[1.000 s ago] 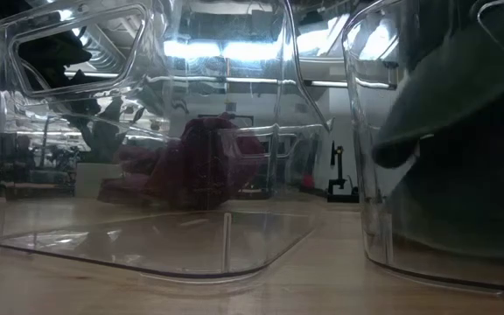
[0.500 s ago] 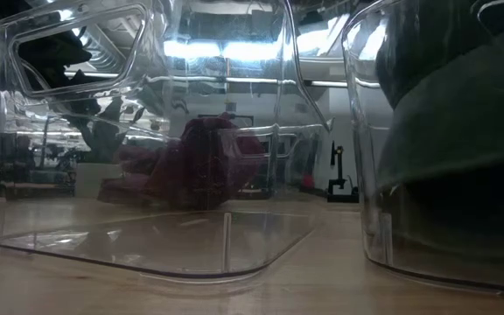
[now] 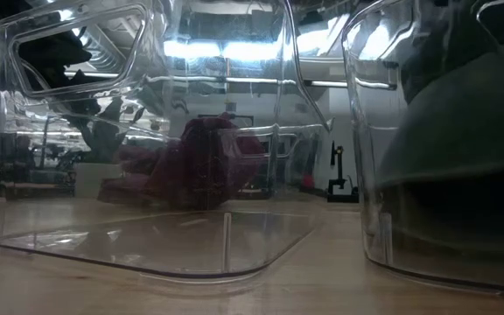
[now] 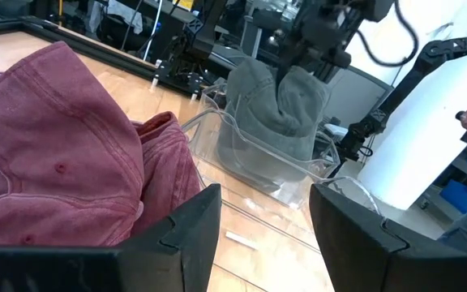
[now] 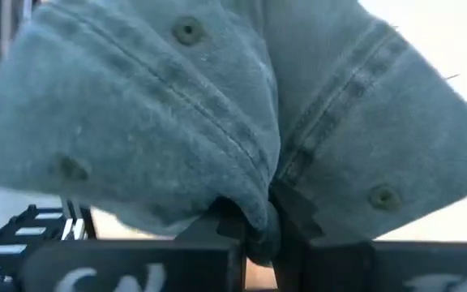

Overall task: Pick & Place hat
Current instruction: Put the gray cap into the right transparent bin

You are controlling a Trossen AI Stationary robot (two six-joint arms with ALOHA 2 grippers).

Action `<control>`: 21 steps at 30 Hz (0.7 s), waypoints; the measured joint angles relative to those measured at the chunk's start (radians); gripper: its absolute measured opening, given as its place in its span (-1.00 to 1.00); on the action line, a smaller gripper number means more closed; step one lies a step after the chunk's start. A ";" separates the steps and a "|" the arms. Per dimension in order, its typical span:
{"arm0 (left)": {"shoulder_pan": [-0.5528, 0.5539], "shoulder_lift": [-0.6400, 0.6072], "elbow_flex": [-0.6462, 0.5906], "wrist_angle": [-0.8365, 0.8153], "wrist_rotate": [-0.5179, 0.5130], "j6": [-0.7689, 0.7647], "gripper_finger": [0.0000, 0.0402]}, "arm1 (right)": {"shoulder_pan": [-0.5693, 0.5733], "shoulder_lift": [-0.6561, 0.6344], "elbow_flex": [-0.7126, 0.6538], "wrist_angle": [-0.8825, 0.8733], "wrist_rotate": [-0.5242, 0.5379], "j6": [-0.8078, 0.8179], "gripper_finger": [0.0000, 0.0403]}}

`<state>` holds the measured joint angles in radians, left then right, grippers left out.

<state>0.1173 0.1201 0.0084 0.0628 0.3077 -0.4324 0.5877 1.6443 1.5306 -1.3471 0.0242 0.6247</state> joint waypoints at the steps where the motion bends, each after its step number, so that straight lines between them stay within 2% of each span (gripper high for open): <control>1: 0.000 0.000 0.000 0.000 0.000 0.000 -0.08 | 0.000 -0.003 -0.020 0.019 0.000 0.007 -0.84; 6: 0.000 0.000 0.000 0.000 0.000 0.000 -0.08 | 0.000 -0.004 -0.063 0.067 -0.009 0.025 -0.70; 13: 0.000 0.000 0.000 0.000 0.000 0.000 -0.08 | 0.000 -0.014 -0.066 0.064 -0.097 0.025 -0.39; 21: 0.000 0.000 0.000 0.000 0.000 0.000 -0.08 | -0.002 -0.079 -0.037 0.044 -0.131 -0.051 -0.04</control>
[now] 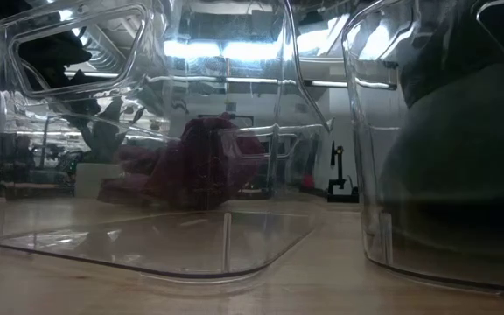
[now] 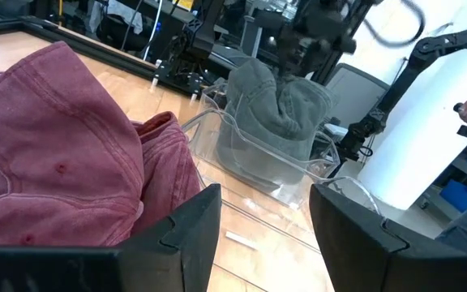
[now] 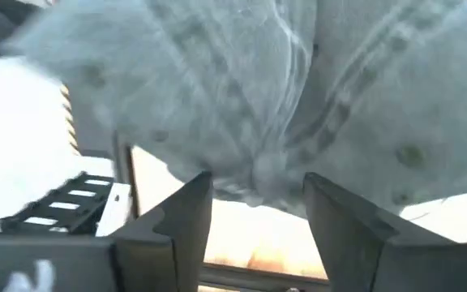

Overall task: Pick & Place hat
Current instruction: Put the gray cap into the right transparent bin

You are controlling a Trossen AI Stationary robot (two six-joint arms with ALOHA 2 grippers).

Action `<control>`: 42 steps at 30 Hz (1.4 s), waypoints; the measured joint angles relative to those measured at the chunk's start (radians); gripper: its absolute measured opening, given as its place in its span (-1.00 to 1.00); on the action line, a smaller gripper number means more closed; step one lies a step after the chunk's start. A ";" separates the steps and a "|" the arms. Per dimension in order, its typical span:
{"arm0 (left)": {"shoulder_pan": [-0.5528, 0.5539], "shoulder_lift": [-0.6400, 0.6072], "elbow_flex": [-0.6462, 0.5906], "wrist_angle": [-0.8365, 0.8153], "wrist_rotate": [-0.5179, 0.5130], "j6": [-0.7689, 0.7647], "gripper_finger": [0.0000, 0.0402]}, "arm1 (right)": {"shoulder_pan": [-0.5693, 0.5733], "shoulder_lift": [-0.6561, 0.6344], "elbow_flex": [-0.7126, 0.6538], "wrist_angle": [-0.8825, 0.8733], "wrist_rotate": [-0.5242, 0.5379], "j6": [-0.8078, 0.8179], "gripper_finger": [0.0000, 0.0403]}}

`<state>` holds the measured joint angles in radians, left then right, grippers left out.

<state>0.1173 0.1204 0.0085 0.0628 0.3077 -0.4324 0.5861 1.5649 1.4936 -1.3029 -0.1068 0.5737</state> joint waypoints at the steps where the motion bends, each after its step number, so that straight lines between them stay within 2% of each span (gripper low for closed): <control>1: 0.000 0.000 0.000 0.000 0.000 0.000 -0.08 | 0.000 -0.012 0.011 0.000 -0.001 -0.002 -0.02; 6: 0.000 0.000 0.000 0.000 0.000 0.000 -0.08 | 0.000 -0.065 0.066 -0.002 0.015 -0.004 0.01; 10: 0.000 0.000 0.000 0.000 0.000 0.000 -0.08 | 0.000 -0.067 0.122 0.024 0.125 0.030 -0.02; 13: 0.000 0.000 0.000 0.000 0.000 0.000 -0.08 | -0.003 -0.068 0.119 0.122 0.198 0.051 -0.10; 18: 0.000 0.000 0.000 0.000 0.000 0.000 -0.08 | -0.015 -0.023 0.087 0.252 0.188 0.047 -0.41; 23: 0.000 0.000 0.000 0.000 0.000 0.000 -0.08 | -0.015 0.024 0.085 0.215 0.133 -0.004 -0.84; 25: 0.000 0.000 0.000 0.000 0.000 0.000 -0.08 | -0.015 0.033 0.085 0.172 0.129 -0.012 -0.96; 31: 0.000 0.000 0.000 0.000 0.000 0.000 -0.08 | -0.021 0.045 0.061 0.069 0.077 -0.006 -0.94; 36: 0.000 0.000 0.000 0.000 0.000 0.000 -0.08 | -0.020 0.034 -0.042 0.114 0.023 -0.006 -0.97; 42: 0.000 0.000 0.000 0.000 0.000 0.000 -0.08 | -0.020 -0.047 -0.124 0.201 0.024 0.018 -0.92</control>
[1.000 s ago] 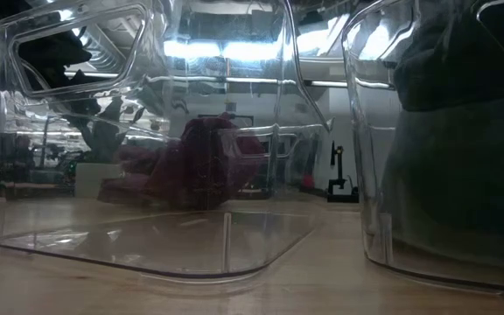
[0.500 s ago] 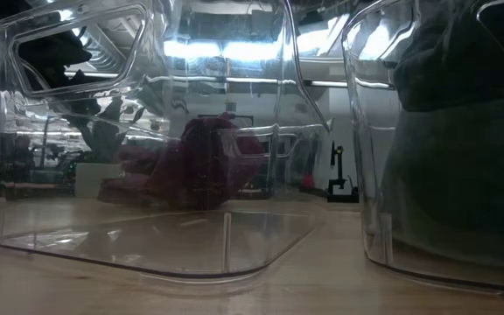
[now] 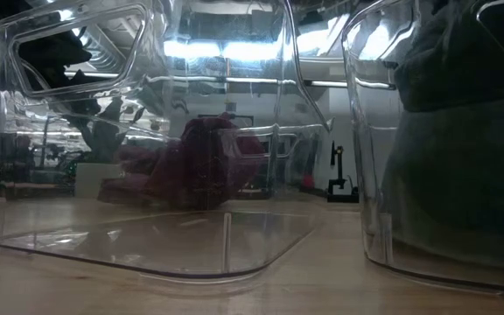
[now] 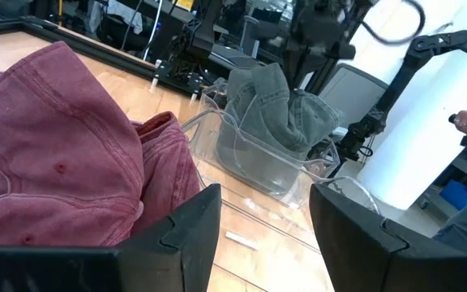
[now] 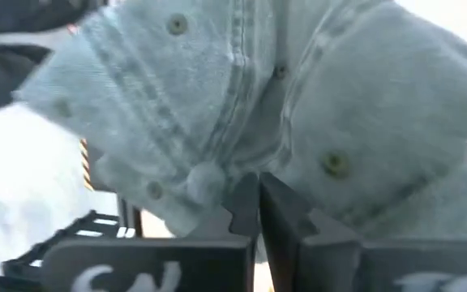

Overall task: Pick & Place hat
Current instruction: Put the gray cap into the right transparent bin, then put the top red cap into the left transparent bin

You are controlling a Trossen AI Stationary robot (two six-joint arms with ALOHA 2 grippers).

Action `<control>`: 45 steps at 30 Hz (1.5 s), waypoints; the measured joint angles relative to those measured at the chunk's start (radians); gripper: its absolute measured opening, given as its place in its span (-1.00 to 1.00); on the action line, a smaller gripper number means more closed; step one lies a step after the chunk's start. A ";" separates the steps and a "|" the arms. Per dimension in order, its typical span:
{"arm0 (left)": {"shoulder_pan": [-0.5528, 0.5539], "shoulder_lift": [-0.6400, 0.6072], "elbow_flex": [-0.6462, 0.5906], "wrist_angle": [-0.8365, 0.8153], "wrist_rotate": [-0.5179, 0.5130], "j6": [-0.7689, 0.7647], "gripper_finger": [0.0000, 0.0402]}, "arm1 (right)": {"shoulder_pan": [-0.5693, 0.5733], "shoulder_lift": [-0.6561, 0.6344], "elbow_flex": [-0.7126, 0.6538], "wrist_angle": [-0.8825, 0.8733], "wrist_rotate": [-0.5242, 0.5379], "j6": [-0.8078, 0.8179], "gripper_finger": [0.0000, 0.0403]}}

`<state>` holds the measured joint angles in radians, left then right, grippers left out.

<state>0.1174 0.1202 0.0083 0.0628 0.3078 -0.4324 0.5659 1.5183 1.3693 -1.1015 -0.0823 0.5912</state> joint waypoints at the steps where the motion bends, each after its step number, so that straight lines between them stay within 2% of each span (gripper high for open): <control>1: 0.000 0.000 0.000 0.000 0.000 0.000 -0.08 | 0.000 -0.021 -0.002 -0.002 0.000 0.006 -0.93; 6: 0.000 0.000 0.000 0.000 0.000 0.000 -0.08 | 0.000 -0.142 0.020 0.014 0.042 0.008 -0.97; 13: 0.000 0.000 0.000 0.000 0.000 0.000 -0.08 | 0.000 -0.305 0.035 0.094 0.249 0.047 -0.92; 18: 0.000 0.000 0.000 0.000 0.000 0.000 -0.08 | 0.000 -0.361 0.035 0.099 0.365 0.055 -0.88; 27: 0.000 0.000 0.000 0.000 0.000 0.000 -0.08 | 0.000 -0.361 0.034 0.094 0.409 -0.002 -0.87; 36: 0.000 0.000 0.000 0.000 0.000 0.000 -0.08 | -0.001 -0.360 0.033 0.099 0.597 -0.076 -0.87; 45: 0.000 0.000 0.000 0.000 0.000 0.000 -0.08 | -0.108 -0.325 0.033 0.175 0.631 -0.089 -0.87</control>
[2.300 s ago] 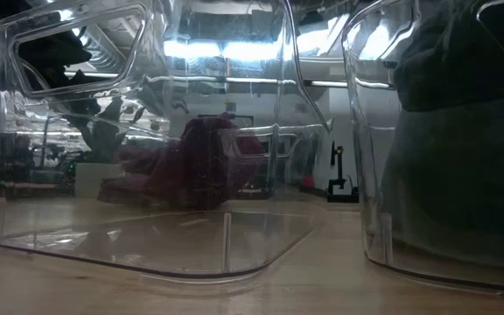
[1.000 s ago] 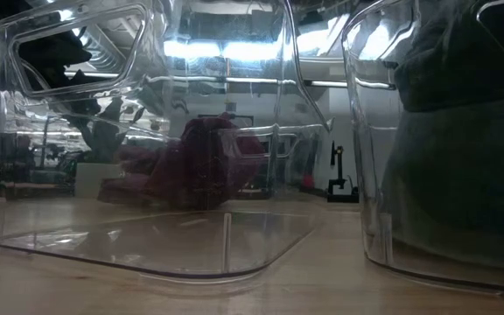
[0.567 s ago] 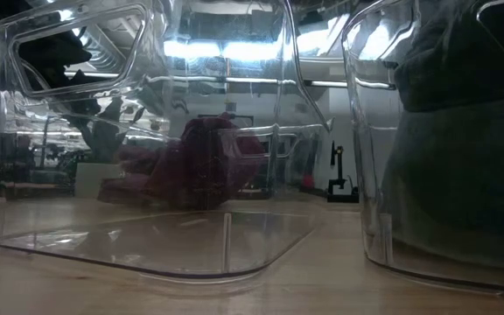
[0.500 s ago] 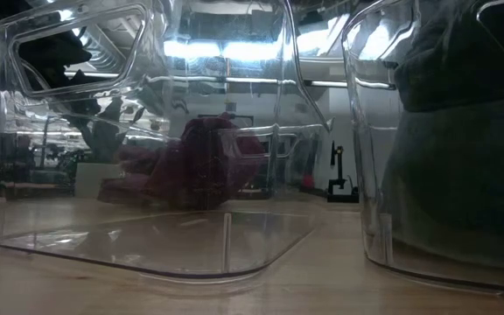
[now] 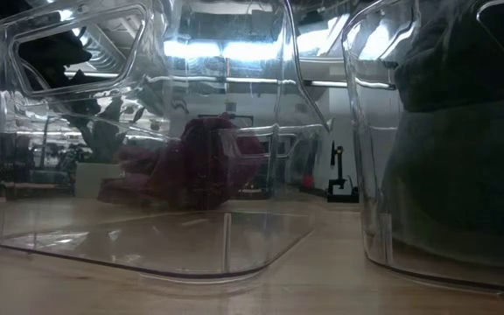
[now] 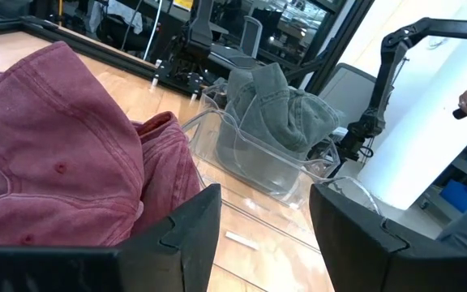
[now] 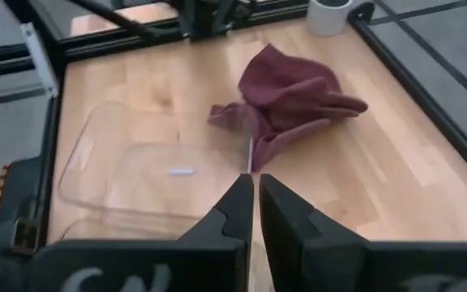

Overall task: Pick & Place hat
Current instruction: Put the top red cap into the left transparent bin

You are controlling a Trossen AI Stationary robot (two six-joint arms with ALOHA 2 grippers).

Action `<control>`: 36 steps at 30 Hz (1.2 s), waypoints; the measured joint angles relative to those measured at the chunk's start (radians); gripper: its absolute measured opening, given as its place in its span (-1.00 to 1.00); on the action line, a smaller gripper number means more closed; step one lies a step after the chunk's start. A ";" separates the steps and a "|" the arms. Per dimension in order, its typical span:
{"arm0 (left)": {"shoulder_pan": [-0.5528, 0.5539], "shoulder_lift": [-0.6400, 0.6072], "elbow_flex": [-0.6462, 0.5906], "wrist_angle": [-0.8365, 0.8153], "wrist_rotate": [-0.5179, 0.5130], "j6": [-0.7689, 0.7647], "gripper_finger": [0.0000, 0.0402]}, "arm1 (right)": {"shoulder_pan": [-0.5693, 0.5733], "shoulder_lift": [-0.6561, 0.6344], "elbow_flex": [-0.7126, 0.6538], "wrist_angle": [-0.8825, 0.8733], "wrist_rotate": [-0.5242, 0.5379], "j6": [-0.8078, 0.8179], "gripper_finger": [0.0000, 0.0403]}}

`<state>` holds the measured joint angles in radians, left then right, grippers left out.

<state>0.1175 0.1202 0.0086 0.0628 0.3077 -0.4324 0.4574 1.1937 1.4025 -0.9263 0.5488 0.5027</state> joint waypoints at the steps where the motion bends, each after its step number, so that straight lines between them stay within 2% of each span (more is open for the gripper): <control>1: 0.000 0.000 0.000 0.000 0.000 0.000 -0.08 | -0.015 0.010 0.000 0.012 -0.001 -0.003 -0.87; 7: 0.000 0.000 0.000 0.000 0.000 0.000 -0.08 | -0.123 0.057 0.000 0.099 -0.019 -0.015 -0.87; 16: 0.000 0.000 0.000 0.000 0.000 0.000 -0.08 | -0.233 0.073 0.000 0.131 -0.263 -0.015 -0.87; 19: 0.000 0.000 0.000 0.000 0.000 0.000 -0.08 | -0.260 0.072 0.000 0.168 -0.369 -0.019 -0.87; 23: 0.000 0.000 0.000 0.000 0.000 0.000 -0.08 | -0.288 0.070 0.000 0.257 -0.459 -0.055 -0.87; 27: 0.000 0.000 0.000 0.000 0.000 0.000 -0.08 | -0.291 0.033 0.000 0.326 -0.460 -0.129 -0.87; 36: 0.000 0.000 0.000 0.000 0.000 0.000 -0.08 | -0.300 -0.066 0.000 0.302 -0.331 -0.253 -0.87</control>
<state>0.1173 0.1202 0.0086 0.0628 0.3077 -0.4324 0.1577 1.1274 1.4021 -0.6247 0.2182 0.2499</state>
